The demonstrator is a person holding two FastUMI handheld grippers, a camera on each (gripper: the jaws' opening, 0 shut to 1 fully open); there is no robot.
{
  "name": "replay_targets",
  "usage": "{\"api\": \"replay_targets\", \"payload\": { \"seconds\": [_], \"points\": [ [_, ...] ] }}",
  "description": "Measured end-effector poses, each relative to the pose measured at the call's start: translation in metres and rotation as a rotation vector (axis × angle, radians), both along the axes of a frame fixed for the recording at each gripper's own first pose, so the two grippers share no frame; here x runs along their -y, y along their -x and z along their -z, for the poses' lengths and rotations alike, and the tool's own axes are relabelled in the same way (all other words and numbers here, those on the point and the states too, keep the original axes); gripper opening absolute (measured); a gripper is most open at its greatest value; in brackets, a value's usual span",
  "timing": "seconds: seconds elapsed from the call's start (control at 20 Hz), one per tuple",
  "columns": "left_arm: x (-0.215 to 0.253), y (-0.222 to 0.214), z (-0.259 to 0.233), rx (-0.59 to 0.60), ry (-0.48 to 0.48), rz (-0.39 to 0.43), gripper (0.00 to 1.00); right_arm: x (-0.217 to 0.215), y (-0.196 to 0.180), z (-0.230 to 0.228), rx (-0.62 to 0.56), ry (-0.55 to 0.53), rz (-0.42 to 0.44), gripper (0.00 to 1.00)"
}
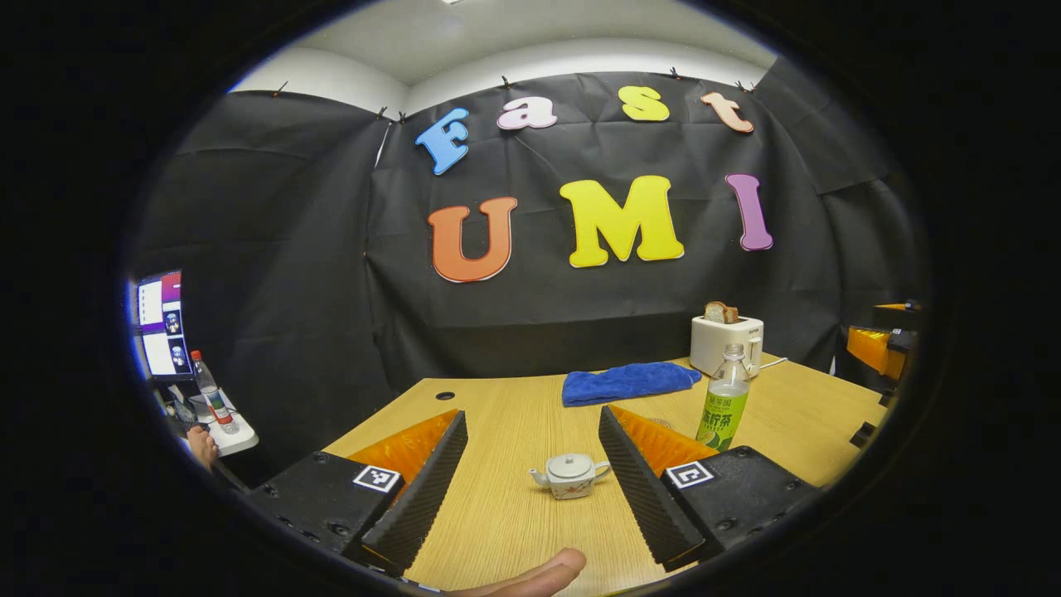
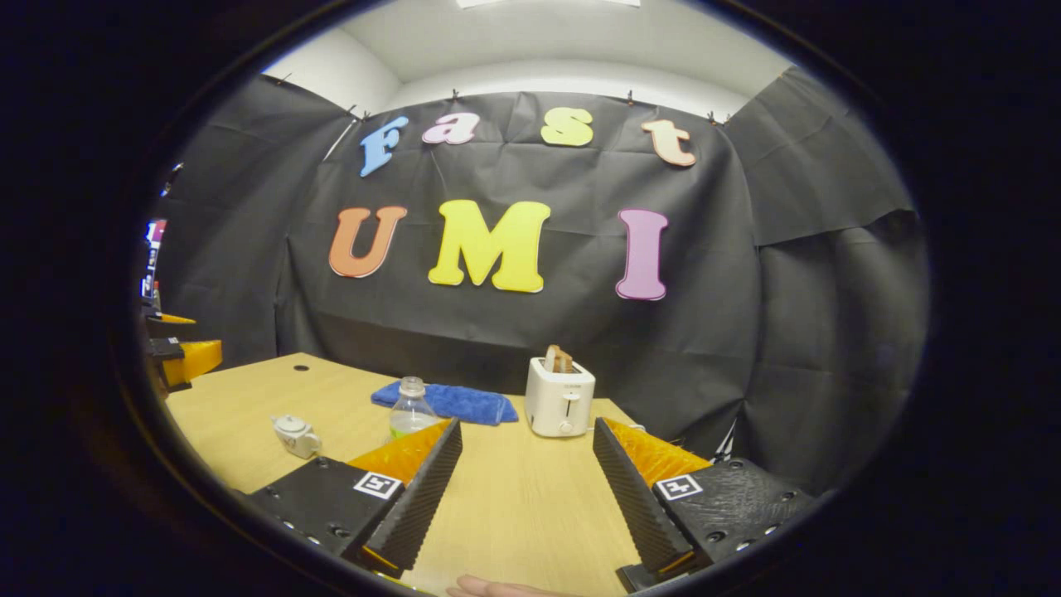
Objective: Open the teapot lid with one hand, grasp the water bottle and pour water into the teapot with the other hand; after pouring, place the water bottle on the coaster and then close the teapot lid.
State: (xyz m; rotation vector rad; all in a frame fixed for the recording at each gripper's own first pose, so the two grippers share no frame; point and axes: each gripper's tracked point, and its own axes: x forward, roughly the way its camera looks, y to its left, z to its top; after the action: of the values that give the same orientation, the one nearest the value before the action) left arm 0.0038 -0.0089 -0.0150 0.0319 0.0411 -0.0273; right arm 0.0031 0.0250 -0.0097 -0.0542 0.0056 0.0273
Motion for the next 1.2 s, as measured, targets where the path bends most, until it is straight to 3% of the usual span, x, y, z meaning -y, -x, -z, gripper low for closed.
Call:
{"api": "replay_targets", "payload": {
  "seconds": [0.45, 0.8, 1.2],
  "points": [
    [0.005, -0.016, 0.013, -0.013, 0.006, 0.023, 1.0, -0.003, -0.002, 0.002, -0.002, 0.013, 0.001, 0.95],
    [0.032, -0.069, 0.066, -0.075, 0.0, 0.064, 1.0, 0.002, -0.016, 0.014, -0.033, -0.002, 0.013, 0.95],
    [0.034, -0.128, 0.107, -0.119, 0.025, 0.032, 1.0, 0.007, -0.022, 0.02, -0.05, -0.009, 0.026, 0.95]
  ]
}}
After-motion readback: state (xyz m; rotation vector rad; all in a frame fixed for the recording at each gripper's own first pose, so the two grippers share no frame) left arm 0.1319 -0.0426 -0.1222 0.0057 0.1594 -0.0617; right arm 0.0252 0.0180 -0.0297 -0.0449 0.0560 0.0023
